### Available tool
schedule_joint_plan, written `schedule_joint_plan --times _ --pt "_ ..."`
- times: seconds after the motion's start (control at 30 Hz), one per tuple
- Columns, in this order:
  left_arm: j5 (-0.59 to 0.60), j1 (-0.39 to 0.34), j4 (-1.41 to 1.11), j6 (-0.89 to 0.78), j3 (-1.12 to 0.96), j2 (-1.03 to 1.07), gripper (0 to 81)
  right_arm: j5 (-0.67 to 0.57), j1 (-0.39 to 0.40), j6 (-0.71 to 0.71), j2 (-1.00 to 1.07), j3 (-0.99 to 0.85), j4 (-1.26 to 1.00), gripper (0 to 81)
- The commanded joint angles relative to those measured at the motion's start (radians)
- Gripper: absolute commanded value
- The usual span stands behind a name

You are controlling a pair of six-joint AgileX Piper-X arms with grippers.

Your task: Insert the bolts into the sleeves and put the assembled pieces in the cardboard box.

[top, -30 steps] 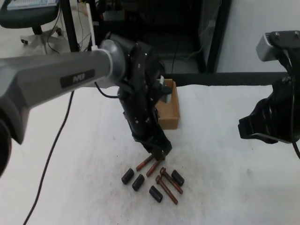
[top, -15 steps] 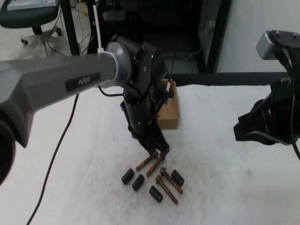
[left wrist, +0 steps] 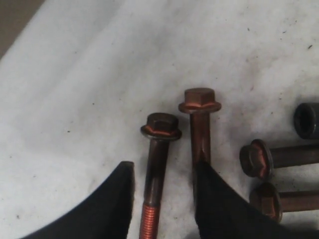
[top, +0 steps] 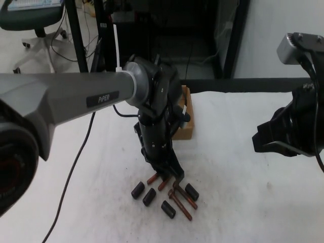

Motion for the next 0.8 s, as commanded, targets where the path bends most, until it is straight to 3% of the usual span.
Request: schedule_joint_plan --times 0.0,0.63,0.77 --pt "0.0 -0.005 -0.007 0.013 -0.006 0.015 37.4 -0.014 -0.004 0.003 -0.01 0.002 0.004 0.3" --pt "0.038 -0.007 -0.04 0.098 -0.006 0.068 37.3 -0.014 -0.004 0.003 -0.01 0.002 0.004 0.3" --pt "-0.002 -0.007 -0.053 0.124 -0.006 0.068 31.3 -0.014 -0.004 0.003 -0.01 0.002 0.004 0.3"
